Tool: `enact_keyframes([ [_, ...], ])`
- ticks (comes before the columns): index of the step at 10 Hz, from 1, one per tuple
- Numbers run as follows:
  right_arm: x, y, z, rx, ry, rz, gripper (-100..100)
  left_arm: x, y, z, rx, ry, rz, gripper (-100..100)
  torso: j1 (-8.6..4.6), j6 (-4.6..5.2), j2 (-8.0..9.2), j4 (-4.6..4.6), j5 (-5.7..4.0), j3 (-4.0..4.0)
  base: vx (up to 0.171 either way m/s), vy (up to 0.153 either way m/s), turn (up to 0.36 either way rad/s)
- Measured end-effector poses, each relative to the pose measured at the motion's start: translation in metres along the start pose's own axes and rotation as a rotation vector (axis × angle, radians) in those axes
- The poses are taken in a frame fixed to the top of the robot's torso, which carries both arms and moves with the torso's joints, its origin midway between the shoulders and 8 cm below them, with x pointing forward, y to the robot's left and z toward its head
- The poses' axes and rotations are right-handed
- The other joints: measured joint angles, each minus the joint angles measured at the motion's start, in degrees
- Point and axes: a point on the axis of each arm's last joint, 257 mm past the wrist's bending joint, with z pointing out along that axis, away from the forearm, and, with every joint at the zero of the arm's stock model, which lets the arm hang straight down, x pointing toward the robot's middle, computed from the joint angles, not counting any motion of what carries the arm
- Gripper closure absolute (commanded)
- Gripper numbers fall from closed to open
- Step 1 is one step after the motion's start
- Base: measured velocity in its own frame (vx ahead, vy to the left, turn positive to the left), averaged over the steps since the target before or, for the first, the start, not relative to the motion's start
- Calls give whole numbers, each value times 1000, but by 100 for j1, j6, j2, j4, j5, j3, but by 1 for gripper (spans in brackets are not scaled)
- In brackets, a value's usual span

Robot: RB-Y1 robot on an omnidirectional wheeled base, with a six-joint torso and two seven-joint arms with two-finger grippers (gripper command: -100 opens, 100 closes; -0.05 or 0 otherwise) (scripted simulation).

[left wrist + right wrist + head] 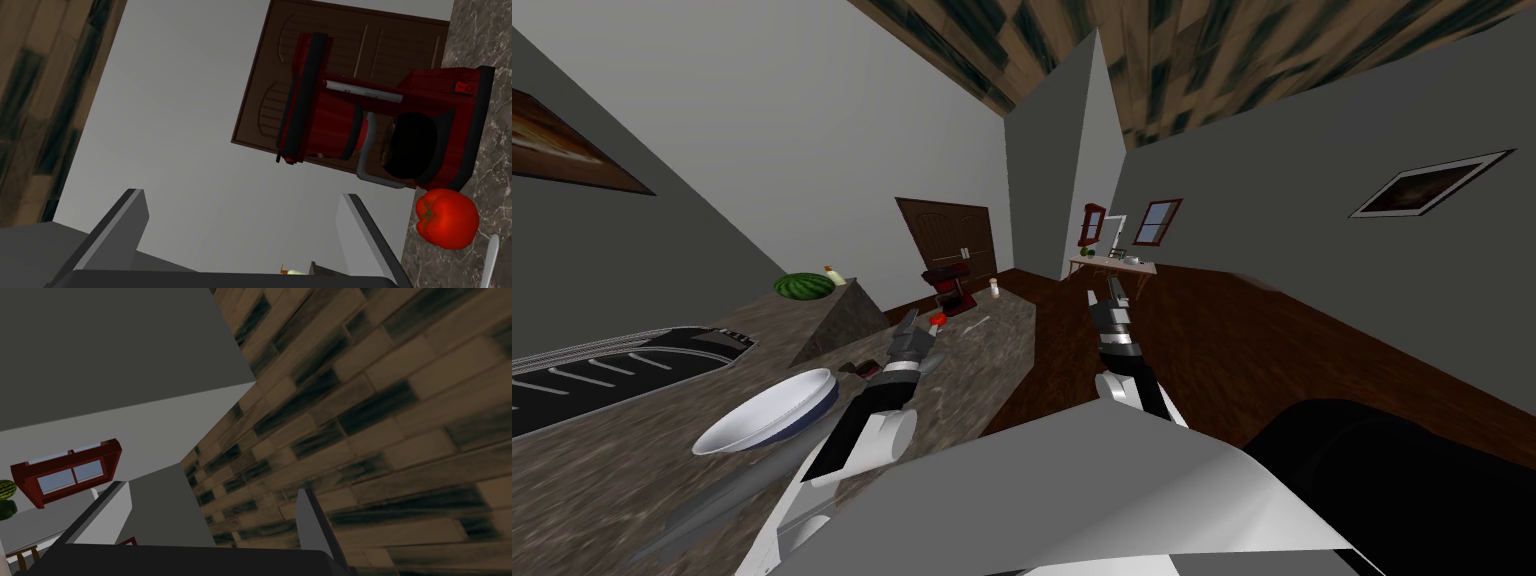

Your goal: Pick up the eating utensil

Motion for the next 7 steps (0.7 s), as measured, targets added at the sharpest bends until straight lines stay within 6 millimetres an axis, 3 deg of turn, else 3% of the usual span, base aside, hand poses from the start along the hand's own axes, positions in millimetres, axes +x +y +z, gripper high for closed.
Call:
enact_keyframes([
  [7,0,0,0,0,0,0,0,-21,36,9,-153,-39,4,-100,-1,-1,-1,0,-1,-1,-4,-15,-21],
])
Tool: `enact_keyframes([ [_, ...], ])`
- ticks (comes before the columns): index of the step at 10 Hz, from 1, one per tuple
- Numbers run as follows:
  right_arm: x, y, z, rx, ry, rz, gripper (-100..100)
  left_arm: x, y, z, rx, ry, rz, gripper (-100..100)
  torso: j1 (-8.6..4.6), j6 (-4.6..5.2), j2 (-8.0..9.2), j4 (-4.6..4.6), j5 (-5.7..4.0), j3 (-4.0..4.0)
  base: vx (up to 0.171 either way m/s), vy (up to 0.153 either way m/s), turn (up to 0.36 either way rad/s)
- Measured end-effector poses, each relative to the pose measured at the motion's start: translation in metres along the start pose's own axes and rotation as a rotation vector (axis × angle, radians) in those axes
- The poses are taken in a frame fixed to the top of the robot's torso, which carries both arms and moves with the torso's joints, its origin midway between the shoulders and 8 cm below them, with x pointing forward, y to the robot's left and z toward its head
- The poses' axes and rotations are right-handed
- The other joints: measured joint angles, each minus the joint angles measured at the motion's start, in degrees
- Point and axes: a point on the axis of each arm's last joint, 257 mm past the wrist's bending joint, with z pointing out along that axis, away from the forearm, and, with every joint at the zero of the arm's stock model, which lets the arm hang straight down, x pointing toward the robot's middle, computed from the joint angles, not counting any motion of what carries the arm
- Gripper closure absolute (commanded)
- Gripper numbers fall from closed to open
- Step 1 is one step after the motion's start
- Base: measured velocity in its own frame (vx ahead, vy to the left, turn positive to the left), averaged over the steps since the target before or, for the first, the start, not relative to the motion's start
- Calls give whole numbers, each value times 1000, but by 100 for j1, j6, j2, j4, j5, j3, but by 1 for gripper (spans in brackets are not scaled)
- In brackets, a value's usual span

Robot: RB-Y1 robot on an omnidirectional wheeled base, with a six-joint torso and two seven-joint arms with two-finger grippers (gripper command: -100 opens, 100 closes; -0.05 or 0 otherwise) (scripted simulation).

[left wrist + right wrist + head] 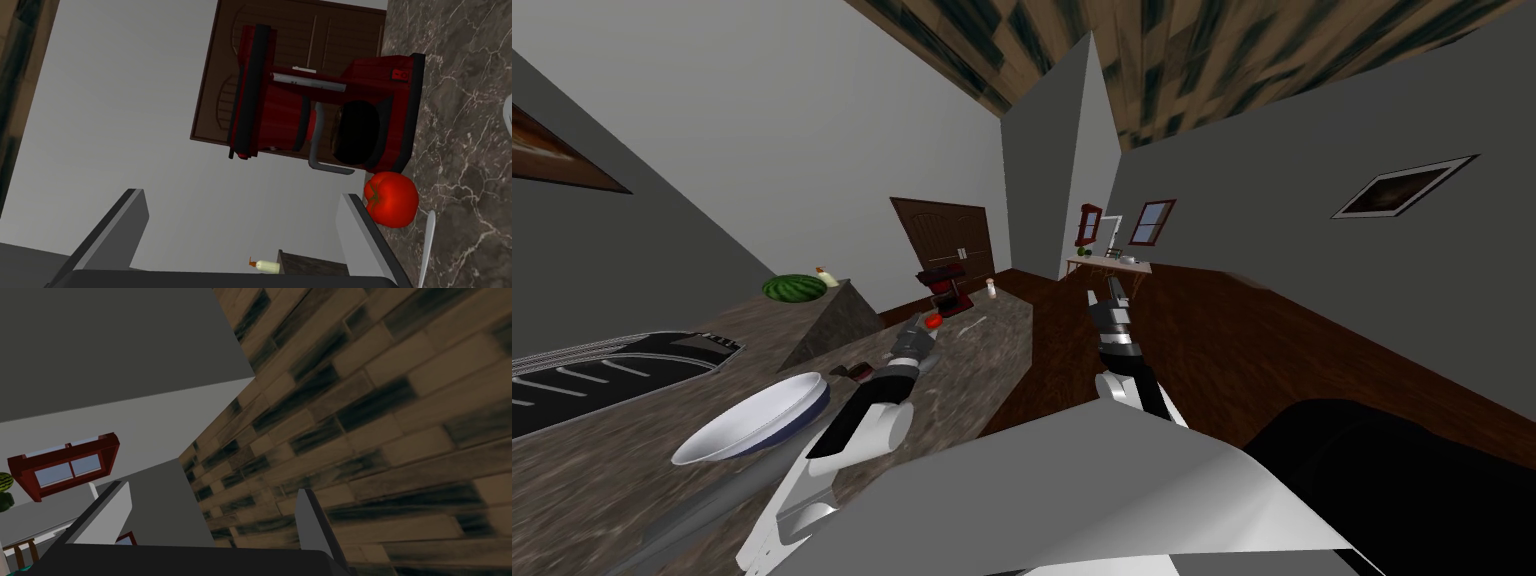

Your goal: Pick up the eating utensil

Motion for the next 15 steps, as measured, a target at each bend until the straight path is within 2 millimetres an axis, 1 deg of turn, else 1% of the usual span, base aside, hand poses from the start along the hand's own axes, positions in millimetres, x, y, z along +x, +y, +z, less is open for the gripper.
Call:
enact_keyframes([
  [4,0,0,0,0,0,0,0,-10,19,5,-91,-26,-1,-100,3,-1,-1,0,0,0,0,-20,-38],
  [5,0,0,0,0,0,0,0,-18,25,6,-119,-36,-1,-100,0,1,-2,-1,0,-1,1,-23,-34],
  [6,0,0,0,0,0,0,0,-22,35,6,-151,-46,-4,-100,0,-1,-2,-1,0,-1,-2,-10,6],
  [8,0,0,0,0,0,0,0,-28,42,8,-186,-59,-6,-100,-1,1,-2,0,0,-1,1,-25,-59],
  [10,0,0,0,0,0,0,0,-34,52,6,-234,-74,-9,-100,3,-1,-1,0,0,-1,3,-17,-35],
  [12,0,0,0,0,0,0,0,-43,61,8,-279,-93,-14,-100,0,-1,-3,-1,0,-2,4,-16,-16],
  [13,0,0,0,0,0,0,0,-46,68,6,-305,-100,-15,-100,3,-2,-2,-1,1,-1,9,-23,-81],
  [15,0,0,0,0,0,0,0,-55,76,5,-349,-119,-21,-100,-1,-1,-5,-1,0,-3,8,-20,-19],
])
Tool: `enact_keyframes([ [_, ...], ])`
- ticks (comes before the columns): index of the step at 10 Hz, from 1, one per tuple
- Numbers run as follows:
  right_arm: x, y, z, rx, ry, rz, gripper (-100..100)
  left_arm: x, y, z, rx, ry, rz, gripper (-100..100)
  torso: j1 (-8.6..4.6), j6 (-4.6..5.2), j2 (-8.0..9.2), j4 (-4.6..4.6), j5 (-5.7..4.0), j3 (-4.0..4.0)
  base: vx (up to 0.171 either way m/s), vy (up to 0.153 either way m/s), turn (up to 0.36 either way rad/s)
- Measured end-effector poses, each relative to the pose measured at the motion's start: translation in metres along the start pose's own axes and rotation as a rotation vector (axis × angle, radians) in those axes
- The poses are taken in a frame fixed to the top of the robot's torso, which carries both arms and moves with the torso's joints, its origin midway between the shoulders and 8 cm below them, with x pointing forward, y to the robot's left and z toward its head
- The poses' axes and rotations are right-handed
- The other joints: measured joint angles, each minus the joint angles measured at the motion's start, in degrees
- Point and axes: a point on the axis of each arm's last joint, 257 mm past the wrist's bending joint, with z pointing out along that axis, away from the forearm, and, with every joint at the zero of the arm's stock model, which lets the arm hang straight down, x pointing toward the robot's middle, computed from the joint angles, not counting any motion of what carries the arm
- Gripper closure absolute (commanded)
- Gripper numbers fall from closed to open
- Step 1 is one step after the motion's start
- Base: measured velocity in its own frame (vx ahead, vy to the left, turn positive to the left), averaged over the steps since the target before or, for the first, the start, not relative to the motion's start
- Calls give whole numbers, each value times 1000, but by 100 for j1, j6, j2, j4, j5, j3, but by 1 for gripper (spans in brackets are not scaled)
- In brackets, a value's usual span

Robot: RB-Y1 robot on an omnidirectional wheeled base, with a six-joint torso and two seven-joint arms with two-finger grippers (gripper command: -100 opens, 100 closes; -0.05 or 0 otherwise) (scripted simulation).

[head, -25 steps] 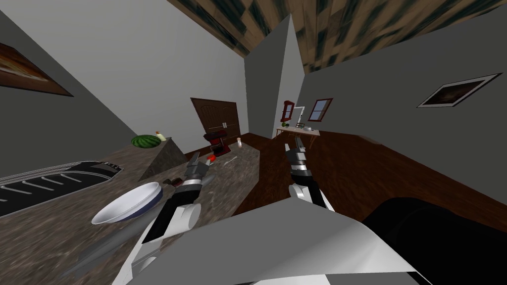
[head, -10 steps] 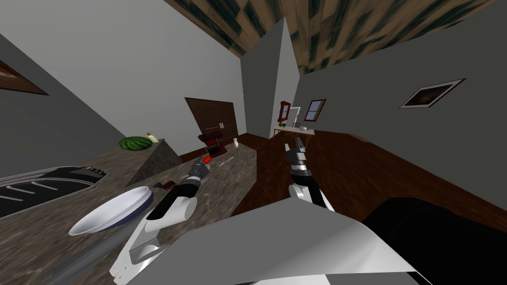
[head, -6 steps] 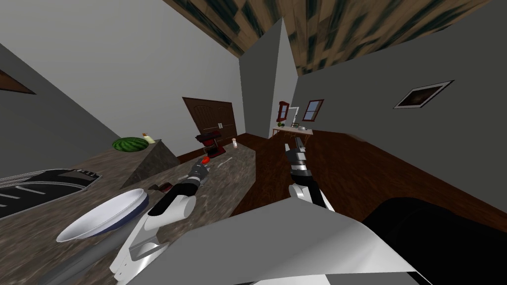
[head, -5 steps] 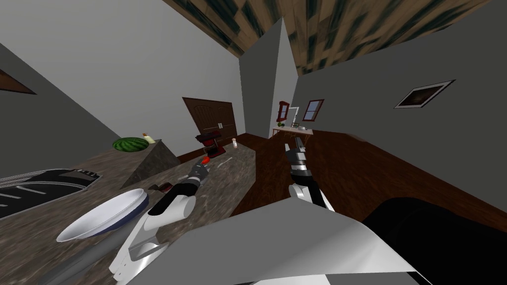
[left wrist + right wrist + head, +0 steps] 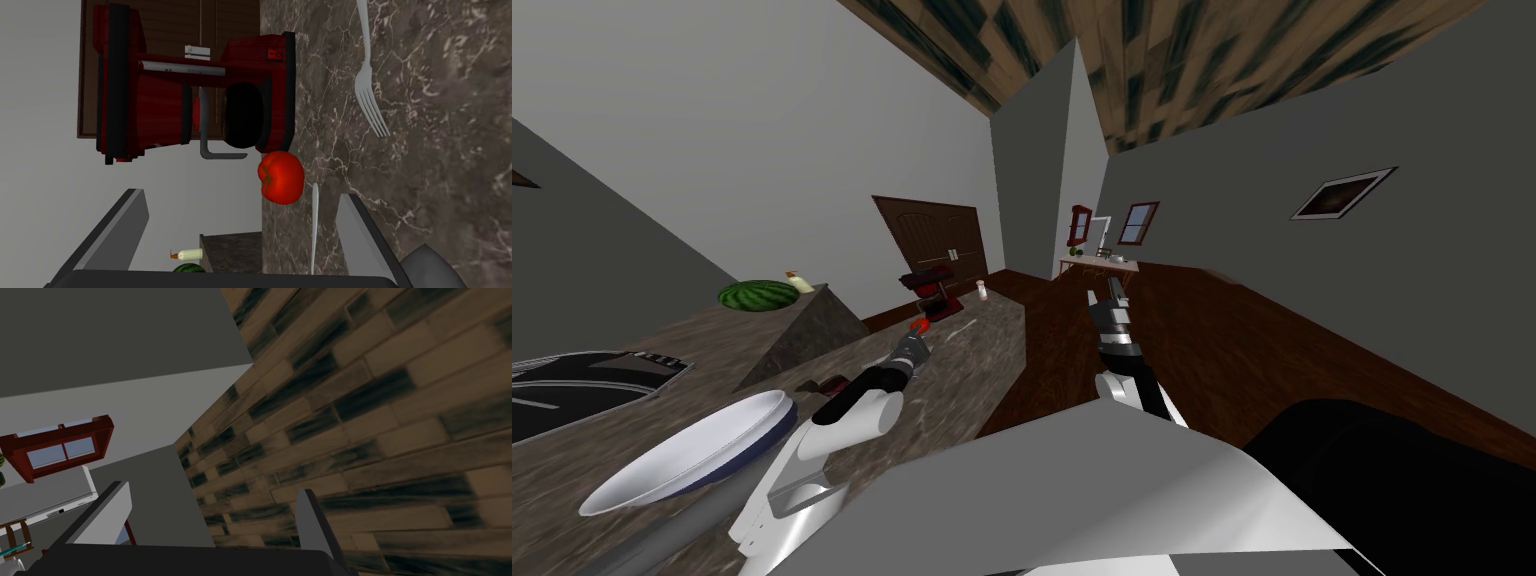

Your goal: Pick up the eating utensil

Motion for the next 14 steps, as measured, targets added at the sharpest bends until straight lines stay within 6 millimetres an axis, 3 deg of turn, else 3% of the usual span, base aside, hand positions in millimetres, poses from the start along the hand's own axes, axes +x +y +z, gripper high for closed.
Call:
enact_keyframes([
  [14,0,0,0,0,0,0,0,-52,61,-1,-323,-127,-50,-100,1,1,-4,-1,0,-2,16,-21,-51],
])
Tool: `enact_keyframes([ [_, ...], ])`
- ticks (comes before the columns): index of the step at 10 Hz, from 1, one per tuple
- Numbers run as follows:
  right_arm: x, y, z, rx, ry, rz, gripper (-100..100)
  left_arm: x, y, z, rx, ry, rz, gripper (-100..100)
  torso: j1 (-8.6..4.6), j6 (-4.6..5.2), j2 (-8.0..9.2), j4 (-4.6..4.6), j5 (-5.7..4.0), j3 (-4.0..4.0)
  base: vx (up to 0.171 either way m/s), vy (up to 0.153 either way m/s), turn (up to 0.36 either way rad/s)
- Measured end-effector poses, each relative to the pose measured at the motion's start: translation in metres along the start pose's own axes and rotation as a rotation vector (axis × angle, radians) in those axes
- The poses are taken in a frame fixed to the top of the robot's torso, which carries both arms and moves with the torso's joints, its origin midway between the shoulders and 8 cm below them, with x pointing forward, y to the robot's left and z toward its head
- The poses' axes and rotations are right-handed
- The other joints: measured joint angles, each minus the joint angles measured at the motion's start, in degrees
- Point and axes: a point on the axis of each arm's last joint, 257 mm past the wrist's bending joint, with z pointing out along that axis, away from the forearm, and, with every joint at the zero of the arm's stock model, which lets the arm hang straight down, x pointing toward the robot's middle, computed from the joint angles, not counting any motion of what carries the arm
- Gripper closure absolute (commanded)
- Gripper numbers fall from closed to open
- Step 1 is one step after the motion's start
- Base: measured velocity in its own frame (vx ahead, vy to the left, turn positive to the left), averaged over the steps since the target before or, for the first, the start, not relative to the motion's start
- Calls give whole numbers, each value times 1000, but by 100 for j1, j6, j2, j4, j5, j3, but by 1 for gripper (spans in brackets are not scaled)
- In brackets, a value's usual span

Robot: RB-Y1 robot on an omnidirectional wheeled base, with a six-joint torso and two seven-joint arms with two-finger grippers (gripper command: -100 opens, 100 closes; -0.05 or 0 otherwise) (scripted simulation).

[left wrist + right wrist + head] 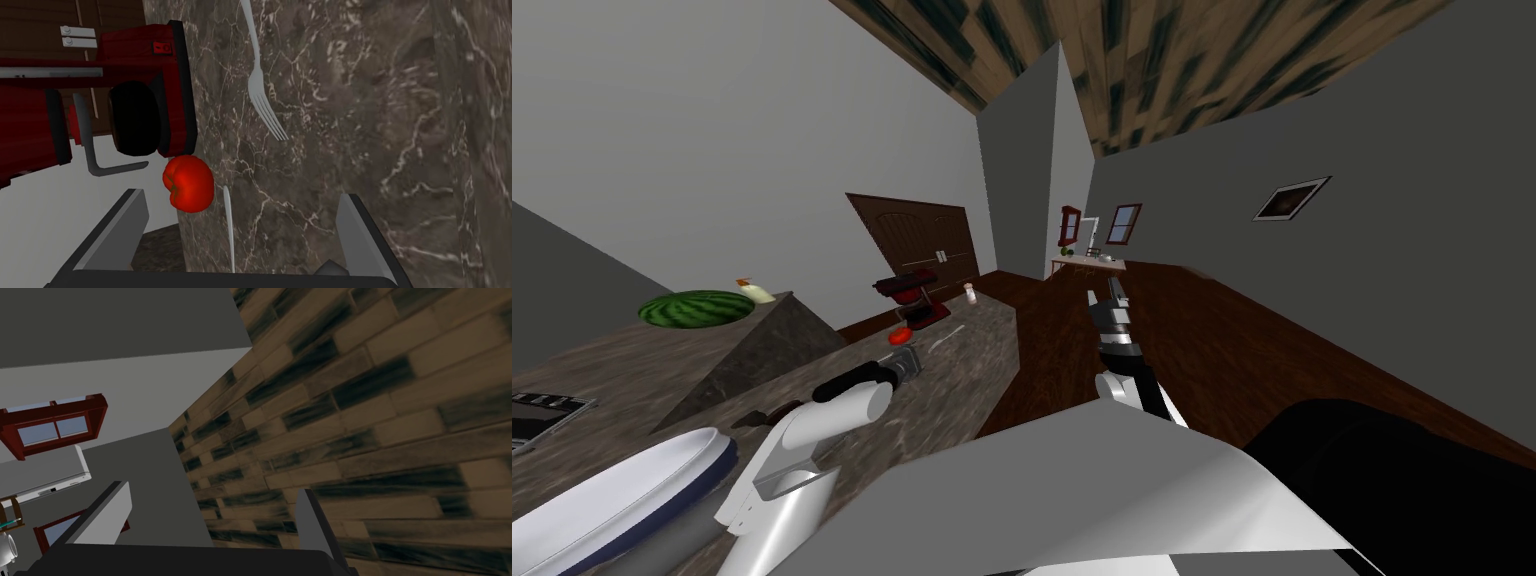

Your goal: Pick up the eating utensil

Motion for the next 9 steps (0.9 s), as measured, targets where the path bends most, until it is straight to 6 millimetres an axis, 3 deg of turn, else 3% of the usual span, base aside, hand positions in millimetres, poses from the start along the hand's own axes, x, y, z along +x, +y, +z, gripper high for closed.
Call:
enact_keyframes([
  [9,0,0,0,0,0,0,0,-38,39,-4,-207,-86,-46,-100,1,-3,-4,-1,0,-3,30,-19,-54],
])
